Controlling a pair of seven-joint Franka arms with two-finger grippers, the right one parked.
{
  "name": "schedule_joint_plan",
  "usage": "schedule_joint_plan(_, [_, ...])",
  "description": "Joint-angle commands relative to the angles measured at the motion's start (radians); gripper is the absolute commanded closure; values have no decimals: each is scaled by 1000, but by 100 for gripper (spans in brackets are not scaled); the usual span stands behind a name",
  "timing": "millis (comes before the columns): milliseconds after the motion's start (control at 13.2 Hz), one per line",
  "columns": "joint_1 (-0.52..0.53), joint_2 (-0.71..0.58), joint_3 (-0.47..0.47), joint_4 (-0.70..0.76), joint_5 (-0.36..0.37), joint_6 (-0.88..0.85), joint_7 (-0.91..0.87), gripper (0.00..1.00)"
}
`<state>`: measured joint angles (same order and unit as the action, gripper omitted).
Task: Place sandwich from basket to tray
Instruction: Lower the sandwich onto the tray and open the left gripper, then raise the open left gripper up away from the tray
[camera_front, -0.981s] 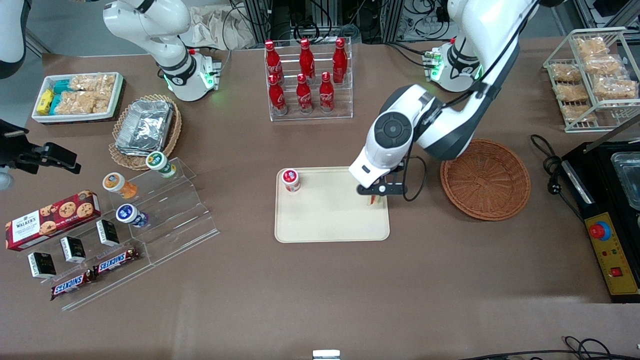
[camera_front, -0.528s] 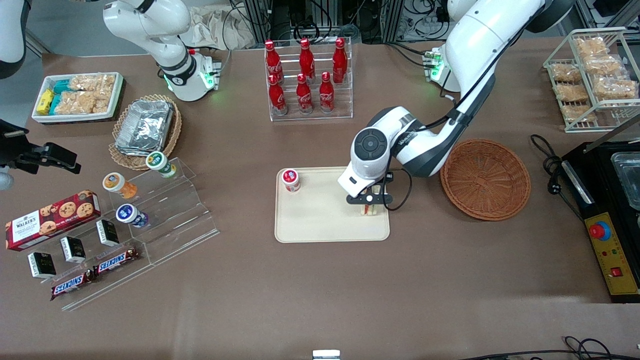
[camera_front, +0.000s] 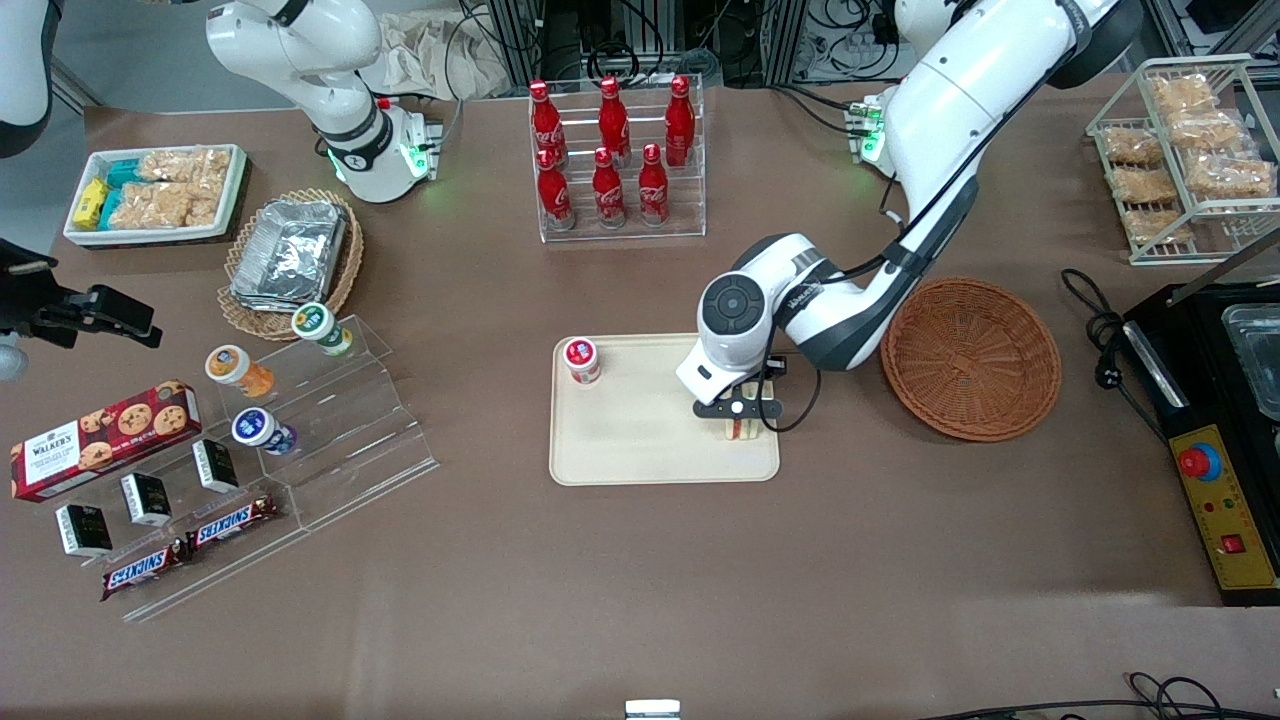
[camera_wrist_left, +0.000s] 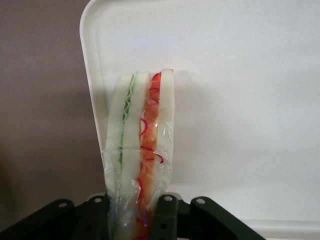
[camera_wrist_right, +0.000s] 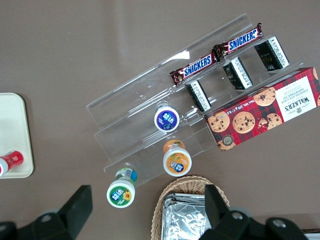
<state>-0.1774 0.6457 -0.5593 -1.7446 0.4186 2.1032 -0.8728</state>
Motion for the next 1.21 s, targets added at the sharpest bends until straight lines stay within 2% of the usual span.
schedule_joint_plan(0, [-7,19,-1,25,29,12,-41,9])
schedule_joint_plan(75, [-8,19,-1,25,29,14,-43,0])
schedule_joint_plan(302, [-5,9,-1,28,26,12,-45,0])
schedule_joint_plan(453, [-5,-12,-2,39,15,6,-113,0])
schedule_joint_plan(679, [9,-104,-4,46,6,-12,-175,0])
schedule_joint_plan(906, [45,-207,-4,85,-93,-103,-177,0])
schedule_joint_plan(1132, [87,-253,-4,184,-130,-245,-172,0])
